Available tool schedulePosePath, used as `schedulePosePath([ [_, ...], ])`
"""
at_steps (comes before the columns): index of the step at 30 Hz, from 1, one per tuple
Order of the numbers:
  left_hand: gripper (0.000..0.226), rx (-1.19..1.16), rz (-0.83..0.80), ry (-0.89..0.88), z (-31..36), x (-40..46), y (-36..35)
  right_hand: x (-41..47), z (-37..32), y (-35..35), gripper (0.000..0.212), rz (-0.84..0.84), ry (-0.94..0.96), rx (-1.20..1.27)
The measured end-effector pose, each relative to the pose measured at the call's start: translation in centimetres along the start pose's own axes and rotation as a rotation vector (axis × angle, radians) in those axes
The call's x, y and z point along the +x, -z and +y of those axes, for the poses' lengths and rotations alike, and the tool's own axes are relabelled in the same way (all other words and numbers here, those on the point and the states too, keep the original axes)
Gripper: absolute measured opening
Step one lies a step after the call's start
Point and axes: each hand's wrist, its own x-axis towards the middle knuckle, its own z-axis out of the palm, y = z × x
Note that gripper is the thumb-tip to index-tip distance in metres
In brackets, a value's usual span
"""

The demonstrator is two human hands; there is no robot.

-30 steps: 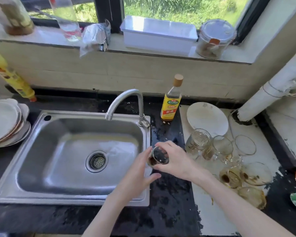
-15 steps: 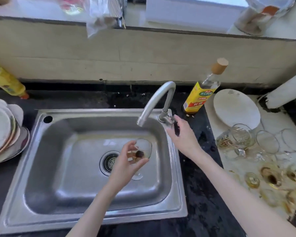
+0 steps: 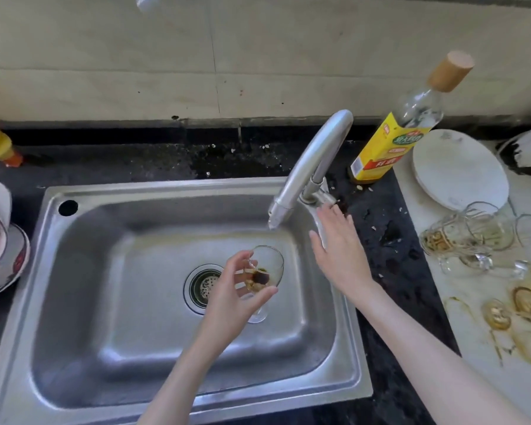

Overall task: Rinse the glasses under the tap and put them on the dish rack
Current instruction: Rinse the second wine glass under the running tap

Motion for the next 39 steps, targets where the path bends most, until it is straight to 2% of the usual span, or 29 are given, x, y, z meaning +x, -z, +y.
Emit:
schedulePosePath([
  [4,0.057,0.003,-0.009,-0.004,-0.5,0.2,0.3,-0.7,0.1,-2.3,0.057,-0.072,0.024,-0.254],
  [10,0.057,0.042,-0.008,0.026,-1.2,0.2,0.9,-1.0,-0.1,-3.2,0.064,-0.078,0.004,-0.266],
  [15,0.052,0.057,0.005,0.173,-1.8,0.3,1.2,-3.6,-2.4,-2.7,0.045,-0.091,-0.059,0.150],
  [18,0.035,-0.212,0.008,0.434,-1.7,0.4,1.0,-5.2,-3.8,-2.7,0.031,-0.276,-0.302,0.409],
  [21,0.030,-0.387,-0.041,0.634,-1.9,0.3,1.0,-5.7,-4.7,-2.8,0.026,-0.551,-0.514,0.636],
  [23,0.030,-0.457,-0.060,0.737,-2.2,0.2,1.1,-6.2,-5.0,-2.9,0.026,-0.648,-0.557,0.698],
  [26,0.036,-0.496,-0.055,0.830,-2.7,0.0,1.0,-6.7,-5.3,-3.1,0.024,-0.667,-0.563,0.731],
  [33,0.037,-0.263,0.010,0.773,-3.1,-0.4,0.4,-7.2,-4.9,-3.6,0.025,-0.719,-0.571,0.756],
  [36,0.044,-0.135,0.021,0.660,-3.2,-0.7,0.0,-7.4,-4.8,-4.0,0.030,-0.708,-0.600,0.808],
  [39,0.048,0.003,0.044,0.466,-2.7,-0.9,-0.3,-7.6,-4.9,-4.2,0.031,-0.686,-0.609,0.971],
])
